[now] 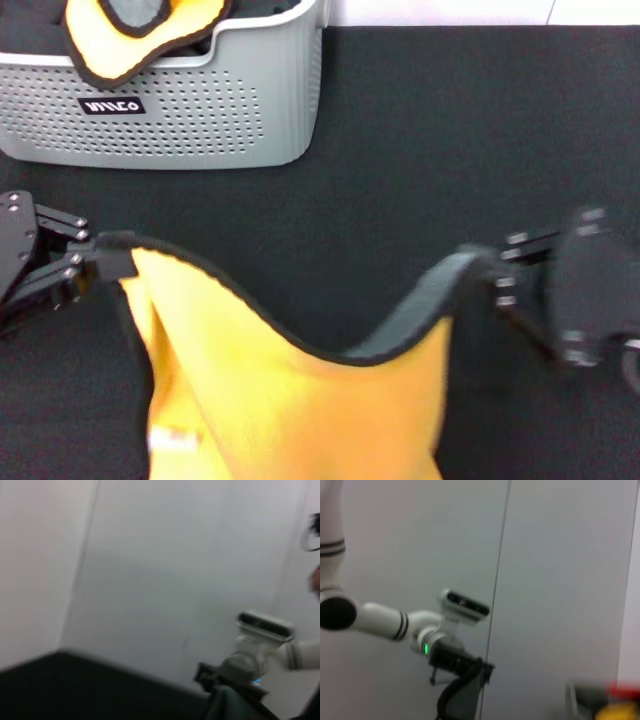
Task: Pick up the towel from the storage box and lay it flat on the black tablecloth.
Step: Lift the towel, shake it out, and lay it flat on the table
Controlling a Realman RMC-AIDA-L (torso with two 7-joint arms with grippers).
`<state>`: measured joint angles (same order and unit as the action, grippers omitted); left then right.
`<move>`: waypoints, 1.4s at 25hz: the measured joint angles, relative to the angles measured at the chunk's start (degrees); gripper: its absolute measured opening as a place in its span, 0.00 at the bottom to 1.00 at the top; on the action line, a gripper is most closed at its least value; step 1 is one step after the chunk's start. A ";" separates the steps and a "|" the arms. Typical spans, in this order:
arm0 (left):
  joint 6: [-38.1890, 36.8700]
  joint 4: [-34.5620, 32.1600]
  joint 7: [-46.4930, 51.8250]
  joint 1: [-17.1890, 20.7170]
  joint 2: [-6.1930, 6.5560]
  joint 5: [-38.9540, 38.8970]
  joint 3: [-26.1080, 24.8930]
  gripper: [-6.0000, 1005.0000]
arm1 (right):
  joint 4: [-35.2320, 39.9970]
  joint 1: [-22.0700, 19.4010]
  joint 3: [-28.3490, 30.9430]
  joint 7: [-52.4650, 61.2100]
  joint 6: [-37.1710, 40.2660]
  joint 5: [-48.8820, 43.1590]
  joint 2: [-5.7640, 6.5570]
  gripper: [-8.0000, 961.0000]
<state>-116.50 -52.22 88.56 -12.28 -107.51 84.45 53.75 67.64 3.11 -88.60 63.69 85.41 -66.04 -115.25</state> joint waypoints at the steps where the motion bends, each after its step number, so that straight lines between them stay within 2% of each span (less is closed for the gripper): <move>1: 0.16 2.38 -0.76 -1.47 -0.55 5.01 -3.98 0.03 | -3.72 2.11 -1.27 -0.23 -1.74 -0.33 0.01 0.01; 3: 1.13 5.43 -2.11 -3.65 -1.38 14.99 -11.11 0.03 | -10.62 6.77 -2.93 -1.54 -5.88 -0.34 0.01 0.01; 5: 3.24 6.44 -2.54 -5.57 -2.31 23.86 -16.99 0.03 | -14.32 9.37 -3.16 -3.46 -9.22 -0.04 -0.09 0.01; 8: 7.10 6.32 -1.93 -7.20 -2.97 30.39 -20.19 0.03 | -14.78 10.30 -2.87 -5.46 -14.61 0.16 -0.17 0.01; 12: 11.88 5.96 -0.04 -8.07 -2.90 31.25 -20.39 0.03 | -15.16 12.53 -0.50 -6.33 -18.43 0.07 -0.13 0.01; 15: 15.57 5.91 1.88 -10.36 -3.02 31.76 -19.92 0.03 | -16.94 14.94 2.14 -6.35 -19.27 -0.30 -0.06 0.01; 19: 19.17 6.18 4.04 -13.34 -3.19 33.34 -19.72 0.03 | -21.98 20.40 2.75 -6.30 -20.56 -0.42 0.53 0.01; 24: 23.40 6.96 5.97 -18.42 -4.20 39.66 -19.73 0.03 | -29.31 26.65 2.80 -6.91 -23.90 -0.93 0.74 0.01; 29: 26.12 9.10 5.99 -20.87 -4.47 42.29 -19.76 0.03 | -31.24 28.71 2.66 -7.43 -28.57 -2.31 -0.11 0.01; 35: 28.42 9.49 5.95 -20.98 -4.63 42.43 -19.82 0.03 | -33.88 30.79 2.24 -3.53 -31.41 -4.51 -0.54 0.01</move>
<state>-88.08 -42.73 94.51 -33.26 -112.14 126.88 33.93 33.76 33.90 -86.36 60.16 54.00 -70.54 -115.79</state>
